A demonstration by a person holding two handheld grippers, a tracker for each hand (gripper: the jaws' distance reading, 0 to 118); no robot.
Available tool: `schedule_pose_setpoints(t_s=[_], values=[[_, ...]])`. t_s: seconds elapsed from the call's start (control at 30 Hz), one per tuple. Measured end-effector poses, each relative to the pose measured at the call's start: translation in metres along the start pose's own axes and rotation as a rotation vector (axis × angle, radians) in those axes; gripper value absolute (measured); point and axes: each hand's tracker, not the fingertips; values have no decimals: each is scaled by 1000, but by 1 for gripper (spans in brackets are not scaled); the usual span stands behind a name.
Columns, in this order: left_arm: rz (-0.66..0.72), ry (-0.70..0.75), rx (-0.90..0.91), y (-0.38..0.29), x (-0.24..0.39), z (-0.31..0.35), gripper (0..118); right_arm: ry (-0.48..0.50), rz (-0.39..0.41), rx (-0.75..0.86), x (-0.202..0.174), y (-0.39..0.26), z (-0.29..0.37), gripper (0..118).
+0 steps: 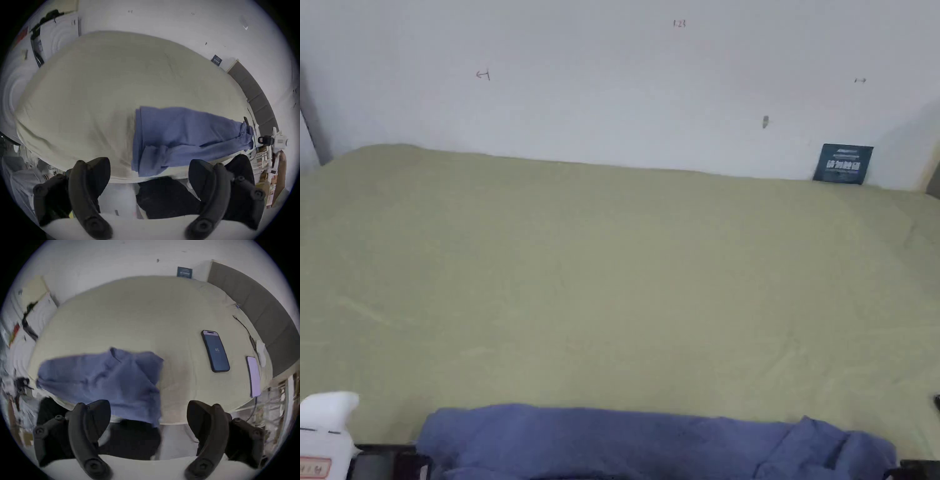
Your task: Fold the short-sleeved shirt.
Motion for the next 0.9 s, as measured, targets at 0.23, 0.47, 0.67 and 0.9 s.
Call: schedule_pose_setpoints(t_s=[0.23, 0.47, 0.67, 0.9], values=[[-10, 34, 92, 5, 1, 4, 0, 146, 87, 34, -60, -3, 6, 0], [9, -137, 38, 4, -27, -18, 0, 179, 163, 9, -85, -11, -11, 0], [169, -335, 99, 23, -65, -29, 0, 183, 176, -13, -90, -9, -20, 0], [269, -582, -28, 32, -105, -65, 118, 191, 164, -36, -93, -10, -25, 0]])
